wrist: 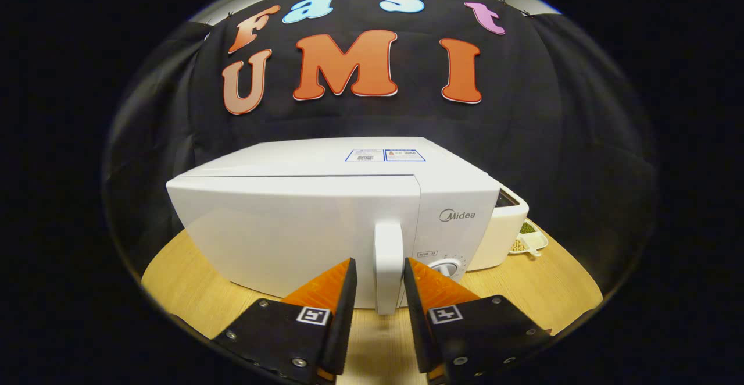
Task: Open the microwave, put the food inside, and close the microwave door.
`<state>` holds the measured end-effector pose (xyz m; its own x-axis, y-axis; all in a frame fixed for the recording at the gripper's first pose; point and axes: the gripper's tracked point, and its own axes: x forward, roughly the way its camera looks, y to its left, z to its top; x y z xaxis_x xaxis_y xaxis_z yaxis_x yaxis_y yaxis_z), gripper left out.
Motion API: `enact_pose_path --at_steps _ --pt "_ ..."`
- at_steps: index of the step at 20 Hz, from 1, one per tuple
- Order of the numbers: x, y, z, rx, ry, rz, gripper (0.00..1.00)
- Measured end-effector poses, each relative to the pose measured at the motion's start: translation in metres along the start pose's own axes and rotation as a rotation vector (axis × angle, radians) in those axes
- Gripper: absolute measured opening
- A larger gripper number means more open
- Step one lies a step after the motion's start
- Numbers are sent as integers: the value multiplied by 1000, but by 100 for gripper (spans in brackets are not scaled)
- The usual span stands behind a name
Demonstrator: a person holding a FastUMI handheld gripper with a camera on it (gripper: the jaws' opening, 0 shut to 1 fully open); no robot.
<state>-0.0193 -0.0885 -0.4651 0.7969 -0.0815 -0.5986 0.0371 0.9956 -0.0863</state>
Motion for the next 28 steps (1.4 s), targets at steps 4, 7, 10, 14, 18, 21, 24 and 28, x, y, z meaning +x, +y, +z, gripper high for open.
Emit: enact_pose_path --at_steps 4,7,10,14,18,21,24,28 --pt "17 0 -20 42 77 -1 28" --pt "17 0 -25 35 106 -18 24" --pt "14 -2 -25 55 107 -43 18" --pt "11 -2 -25 67 120 -72 14" --pt "-22 2 -31 31 68 -100 14" --pt "-57 12 -49 8 61 -90 14" --pt "-87 26 -58 -3 73 -44 15" --pt "-126 50 -72 -34 77 20 17"
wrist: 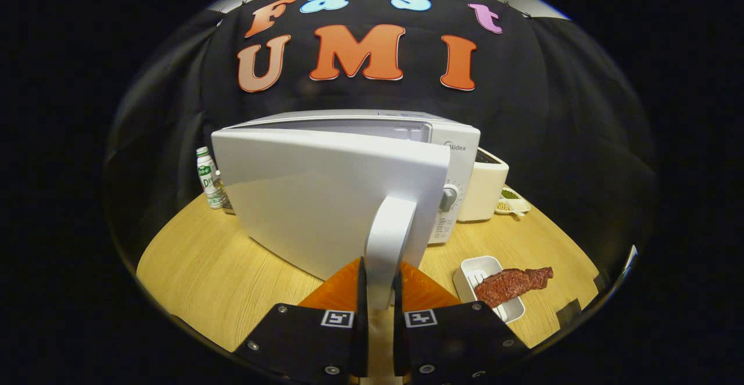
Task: Open the microwave, put the food inside, and close the microwave door.
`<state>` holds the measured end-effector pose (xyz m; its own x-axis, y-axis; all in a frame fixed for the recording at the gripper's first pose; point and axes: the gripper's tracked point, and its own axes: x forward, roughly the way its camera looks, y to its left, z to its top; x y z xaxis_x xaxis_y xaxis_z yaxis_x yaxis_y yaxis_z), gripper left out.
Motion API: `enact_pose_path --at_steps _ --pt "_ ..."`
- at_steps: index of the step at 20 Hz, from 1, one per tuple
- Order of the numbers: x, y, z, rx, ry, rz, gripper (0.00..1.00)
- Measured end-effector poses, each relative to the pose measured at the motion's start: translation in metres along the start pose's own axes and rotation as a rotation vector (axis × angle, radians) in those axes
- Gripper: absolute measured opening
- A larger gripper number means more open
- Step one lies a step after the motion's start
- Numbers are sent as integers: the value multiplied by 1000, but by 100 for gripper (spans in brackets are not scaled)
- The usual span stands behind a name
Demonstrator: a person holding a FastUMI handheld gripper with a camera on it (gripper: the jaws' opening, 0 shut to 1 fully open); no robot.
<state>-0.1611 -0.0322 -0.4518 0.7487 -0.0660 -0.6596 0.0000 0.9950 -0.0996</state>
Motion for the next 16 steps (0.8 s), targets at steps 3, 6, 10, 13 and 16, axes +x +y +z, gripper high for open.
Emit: enact_pose_path --at_steps 3,6,10,13,16 --pt "-25 19 -10 -41 6 36 17" --pt "-49 44 -19 -42 18 72 17" --pt "-87 92 -32 -62 42 136 17" --pt "-113 129 -37 -130 47 171 17" --pt "-140 164 -42 -226 33 222 16"
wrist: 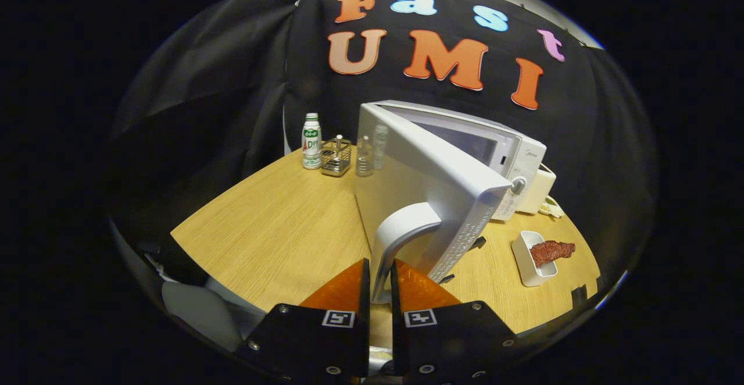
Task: Open the microwave, put the food inside, and close the microwave door.
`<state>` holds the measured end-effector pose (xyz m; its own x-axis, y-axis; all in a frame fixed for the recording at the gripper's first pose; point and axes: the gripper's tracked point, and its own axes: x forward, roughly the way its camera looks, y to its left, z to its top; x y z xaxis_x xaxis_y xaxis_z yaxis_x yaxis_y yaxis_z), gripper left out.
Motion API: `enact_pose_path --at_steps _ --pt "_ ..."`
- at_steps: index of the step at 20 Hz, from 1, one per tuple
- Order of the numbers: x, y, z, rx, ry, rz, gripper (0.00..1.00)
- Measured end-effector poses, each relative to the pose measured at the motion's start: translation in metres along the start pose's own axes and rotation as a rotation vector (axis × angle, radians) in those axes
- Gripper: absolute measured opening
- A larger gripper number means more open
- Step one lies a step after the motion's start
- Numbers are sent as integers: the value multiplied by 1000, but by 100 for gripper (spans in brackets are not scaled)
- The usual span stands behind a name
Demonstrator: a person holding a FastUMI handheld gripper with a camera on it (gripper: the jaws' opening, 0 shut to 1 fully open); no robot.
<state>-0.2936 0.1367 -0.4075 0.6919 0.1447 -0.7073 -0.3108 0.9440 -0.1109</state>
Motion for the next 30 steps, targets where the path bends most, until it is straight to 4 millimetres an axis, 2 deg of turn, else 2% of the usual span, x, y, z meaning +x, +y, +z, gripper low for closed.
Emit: enact_pose_path --at_steps 3,7,9,12,14,15,18,22,25,28,30 --pt "-13 39 4 -92 -6 82 17" --pt "-38 76 12 -160 -19 222 16" --pt "-51 71 13 -178 -22 226 16" --pt "-59 48 7 -136 8 209 17" --pt "-60 30 14 -94 4 201 17" --pt "-60 17 15 -74 1 190 19" --pt "-50 -38 17 -29 -4 128 22" --pt "-25 -129 0 4 57 60 36" --pt "-8 -199 -14 52 111 26 56" --pt "7 -265 -26 105 156 -9 69" --pt "16 -302 -30 132 172 -25 77"
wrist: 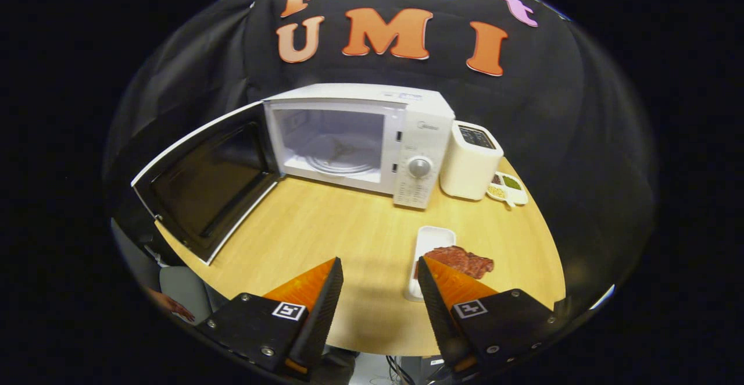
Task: Open the microwave, put the food inside, and close the microwave door.
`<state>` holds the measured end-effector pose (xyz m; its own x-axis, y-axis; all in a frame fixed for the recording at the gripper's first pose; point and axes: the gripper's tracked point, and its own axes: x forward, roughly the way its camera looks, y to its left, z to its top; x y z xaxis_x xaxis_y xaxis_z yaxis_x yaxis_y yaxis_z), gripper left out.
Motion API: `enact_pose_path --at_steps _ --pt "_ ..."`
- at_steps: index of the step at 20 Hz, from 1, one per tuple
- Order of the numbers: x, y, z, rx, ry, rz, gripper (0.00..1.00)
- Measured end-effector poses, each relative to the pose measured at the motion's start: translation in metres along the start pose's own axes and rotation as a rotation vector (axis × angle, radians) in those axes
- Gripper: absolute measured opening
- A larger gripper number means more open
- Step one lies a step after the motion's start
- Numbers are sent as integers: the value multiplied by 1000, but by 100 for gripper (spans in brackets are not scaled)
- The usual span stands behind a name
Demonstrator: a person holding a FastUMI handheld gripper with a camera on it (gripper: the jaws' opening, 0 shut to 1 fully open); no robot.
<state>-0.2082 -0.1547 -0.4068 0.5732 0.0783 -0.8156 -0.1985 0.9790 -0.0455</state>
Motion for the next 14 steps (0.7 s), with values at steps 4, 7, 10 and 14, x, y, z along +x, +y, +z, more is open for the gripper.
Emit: enact_pose_path --at_steps 4,7,10,14 --pt "26 -50 1 -2 51 11 82" --pt "50 -74 -6 5 104 36 83" --pt "68 -95 -24 17 194 71 83" --pt "97 -100 -41 125 287 175 83"
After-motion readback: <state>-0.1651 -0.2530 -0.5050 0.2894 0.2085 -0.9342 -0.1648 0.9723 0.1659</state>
